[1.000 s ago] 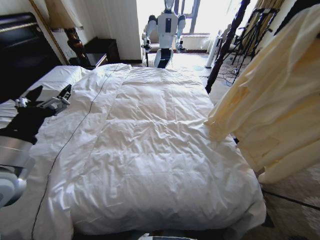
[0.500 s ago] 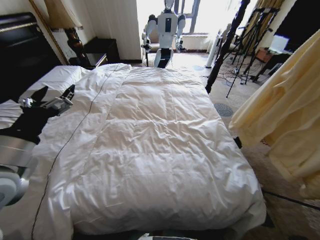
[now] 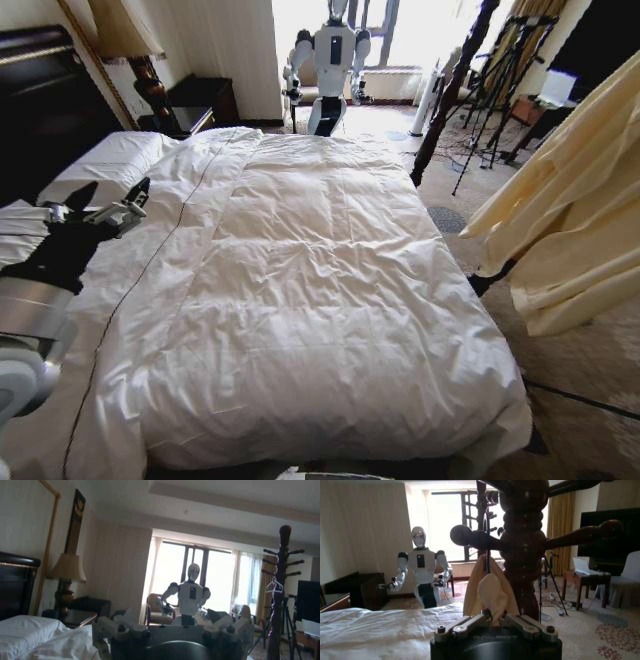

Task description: Pick up the clothes from the bed and hang them on the clothes hanger.

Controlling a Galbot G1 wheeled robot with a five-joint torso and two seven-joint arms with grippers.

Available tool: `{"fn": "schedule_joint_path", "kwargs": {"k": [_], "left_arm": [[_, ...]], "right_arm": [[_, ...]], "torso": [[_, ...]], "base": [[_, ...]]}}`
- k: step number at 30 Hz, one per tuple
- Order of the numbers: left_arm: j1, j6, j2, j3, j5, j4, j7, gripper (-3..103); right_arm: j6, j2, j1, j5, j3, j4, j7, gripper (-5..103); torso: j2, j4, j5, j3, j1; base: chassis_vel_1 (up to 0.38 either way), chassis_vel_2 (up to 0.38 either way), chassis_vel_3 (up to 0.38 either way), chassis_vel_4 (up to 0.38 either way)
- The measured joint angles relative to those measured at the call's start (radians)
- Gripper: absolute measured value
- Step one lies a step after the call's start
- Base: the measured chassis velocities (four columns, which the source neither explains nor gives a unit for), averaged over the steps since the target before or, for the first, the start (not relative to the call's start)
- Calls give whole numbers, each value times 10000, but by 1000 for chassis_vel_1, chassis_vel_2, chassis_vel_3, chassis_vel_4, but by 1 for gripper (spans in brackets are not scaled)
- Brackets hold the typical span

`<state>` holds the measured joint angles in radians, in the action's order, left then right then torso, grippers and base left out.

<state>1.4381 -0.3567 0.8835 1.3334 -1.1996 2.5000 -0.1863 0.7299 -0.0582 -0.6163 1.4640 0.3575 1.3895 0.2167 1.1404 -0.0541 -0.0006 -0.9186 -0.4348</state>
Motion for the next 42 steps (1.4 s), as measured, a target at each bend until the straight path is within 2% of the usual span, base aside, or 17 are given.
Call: {"fn": "schedule_joint_path", "kwargs": {"k": [6, 24, 31, 42], "left_arm": [[114, 1, 82, 47, 82, 0, 2, 100], [85, -133, 105, -112, 189, 0, 152, 100], [66, -134, 202, -173, 241, 0, 243, 100], [-15, -174, 140, -261, 241, 0, 264, 100]], "right_arm": [[0, 634, -153, 110, 134, -557, -213, 0], [2, 1348, -170, 32, 405, -997, -278, 0], [3, 1278, -130, -377, 482, -868, 73, 0], [0, 487, 151, -518, 480, -484, 393, 0]], "torso": [[0, -1, 2, 1, 0], [2, -3, 2, 2, 3], [2, -1, 2, 2, 2], [2, -2, -3, 2, 2]], "base": [[0, 0, 0, 0], [0, 0, 0, 0], [0, 0, 0, 0], [0, 0, 0, 0]]}}
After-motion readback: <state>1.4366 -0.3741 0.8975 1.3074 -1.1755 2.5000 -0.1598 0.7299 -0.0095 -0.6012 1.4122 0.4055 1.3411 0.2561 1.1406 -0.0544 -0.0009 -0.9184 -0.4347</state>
